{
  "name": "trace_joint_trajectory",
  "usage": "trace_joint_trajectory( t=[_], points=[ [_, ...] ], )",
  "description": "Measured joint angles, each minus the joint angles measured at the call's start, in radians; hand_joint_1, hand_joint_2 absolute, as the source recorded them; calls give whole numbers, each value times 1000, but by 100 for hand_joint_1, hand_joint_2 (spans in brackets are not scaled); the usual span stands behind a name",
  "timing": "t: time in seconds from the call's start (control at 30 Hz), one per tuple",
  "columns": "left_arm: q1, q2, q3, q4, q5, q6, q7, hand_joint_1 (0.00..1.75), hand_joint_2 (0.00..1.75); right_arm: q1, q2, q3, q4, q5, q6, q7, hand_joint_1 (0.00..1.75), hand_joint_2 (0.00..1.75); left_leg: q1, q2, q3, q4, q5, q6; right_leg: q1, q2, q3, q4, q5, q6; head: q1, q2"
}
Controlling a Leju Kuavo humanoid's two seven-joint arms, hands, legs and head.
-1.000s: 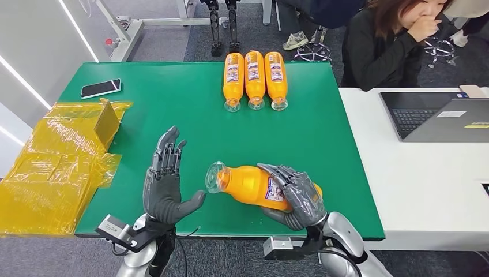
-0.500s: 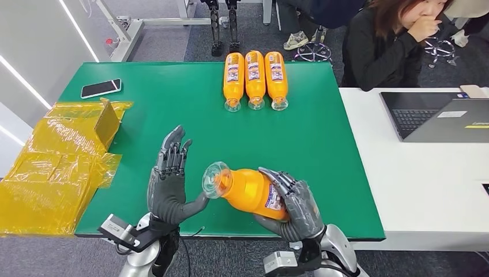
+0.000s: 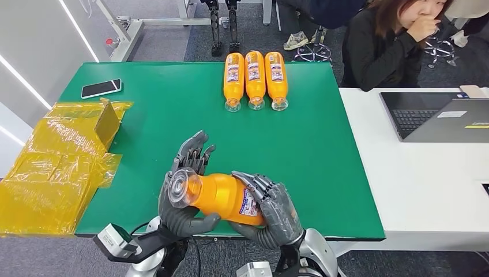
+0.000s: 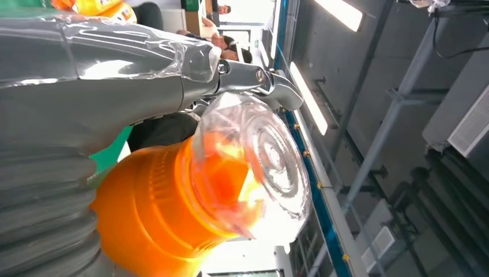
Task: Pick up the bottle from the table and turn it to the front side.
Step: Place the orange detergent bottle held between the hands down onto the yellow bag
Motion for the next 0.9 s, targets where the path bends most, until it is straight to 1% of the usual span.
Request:
trace_joint_trajectory(
  t=[0.33,0.47,0.5,0.63,0.7,0.77,0.9],
  points=[
    [-19,-7,-22,-10,12,-19,0,1,175,-4,53,18,9,-35,20,-24,175,175,0,0,0,0,0,0,0,0,0,0,0,0,0,0],
    [-21,-7,-23,-14,17,-12,0,115,175,-16,68,33,15,-55,29,-22,175,175,0,0,0,0,0,0,0,0,0,0,0,0,0,0],
    [-21,-6,-23,-15,20,-12,0,115,175,-19,71,36,18,-59,32,-22,175,175,0,0,0,0,0,0,0,0,0,0,0,0,0,0],
    [-21,-6,-23,-18,30,-15,-1,155,175,-33,80,39,29,-62,37,-22,175,175,0,0,0,0,0,0,0,0,0,0,0,0,0,0],
    [-21,-6,-23,-18,32,-15,-1,155,175,-37,82,39,34,-62,37,-22,175,175,0,0,0,0,0,0,0,0,0,0,0,0,0,0],
    [-21,-5,-22,-18,33,-12,-1,152,175,-41,85,39,38,-62,38,-22,175,175,0,0,0,0,0,0,0,0,0,0,0,0,0,0],
    [-23,-4,-22,-18,35,-5,-1,139,175,-49,88,39,47,-72,45,-22,175,175,0,0,0,0,0,0,0,0,0,0,0,0,0,0]
  ],
)
